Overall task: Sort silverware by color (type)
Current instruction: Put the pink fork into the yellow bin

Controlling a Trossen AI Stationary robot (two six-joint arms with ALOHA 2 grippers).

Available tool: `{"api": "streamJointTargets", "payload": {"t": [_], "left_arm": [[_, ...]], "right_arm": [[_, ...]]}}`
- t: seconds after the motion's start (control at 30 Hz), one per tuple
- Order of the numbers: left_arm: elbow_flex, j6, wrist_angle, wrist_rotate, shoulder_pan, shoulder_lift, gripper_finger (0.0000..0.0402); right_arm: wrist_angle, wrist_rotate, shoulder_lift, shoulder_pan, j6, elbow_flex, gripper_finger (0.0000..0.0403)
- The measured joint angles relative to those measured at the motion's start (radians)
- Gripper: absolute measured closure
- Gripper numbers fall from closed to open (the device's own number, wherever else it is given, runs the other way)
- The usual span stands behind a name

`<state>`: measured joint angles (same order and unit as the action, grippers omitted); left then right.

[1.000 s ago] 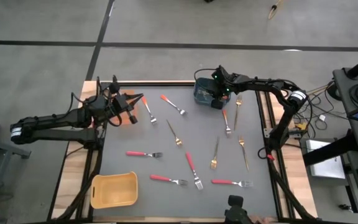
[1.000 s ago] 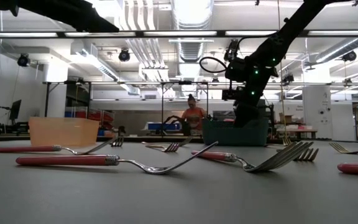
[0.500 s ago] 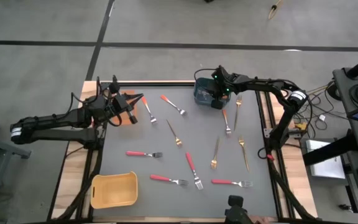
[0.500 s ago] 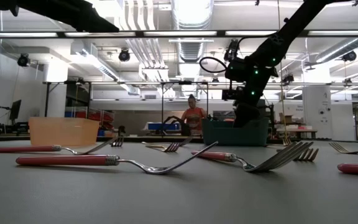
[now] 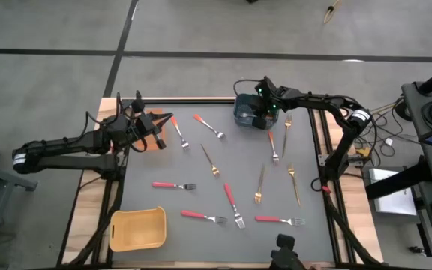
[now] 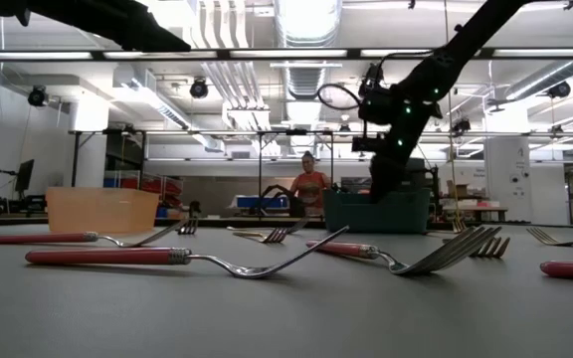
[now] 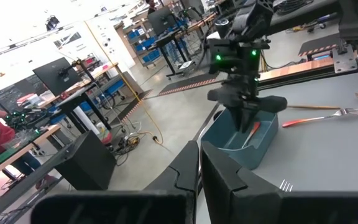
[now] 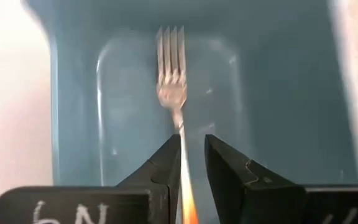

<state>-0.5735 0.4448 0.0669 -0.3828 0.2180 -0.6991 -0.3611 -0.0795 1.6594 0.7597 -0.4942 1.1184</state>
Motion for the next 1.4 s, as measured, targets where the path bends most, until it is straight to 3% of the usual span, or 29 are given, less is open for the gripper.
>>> {"api": "streamJointTargets", "payload": {"t": [0.27, 0.5, 0.8, 1.1, 1.4], "left_arm": [[0.0, -0.032, -0.003, 0.0, 0.0, 0.0, 0.0402], [0.0, -0.14, -0.054, 0.001, 0.0, 0.0, 0.0402], [0.006, -0.381, -0.168, 0.01, -0.001, -0.002, 0.0402], [0.007, -0.57, -0.172, 0.14, -0.002, -0.026, 0.0402], [-0.012, -0.737, -0.14, 0.324, -0.026, -0.143, 0.0402]], "right_arm": [[0.0, -0.007, -0.08, -0.054, 0.171, 0.043, 0.0366], [0.01, 0.009, -0.189, -0.171, 0.268, -0.01, 0.0393], [0.179, 0.146, -0.276, -0.376, 0.333, -0.157, 0.0394], [0.448, 0.285, -0.327, -0.56, 0.314, -0.292, 0.0394], [0.529, 0.296, -0.441, -0.621, 0.216, -0.357, 0.0394]]}}
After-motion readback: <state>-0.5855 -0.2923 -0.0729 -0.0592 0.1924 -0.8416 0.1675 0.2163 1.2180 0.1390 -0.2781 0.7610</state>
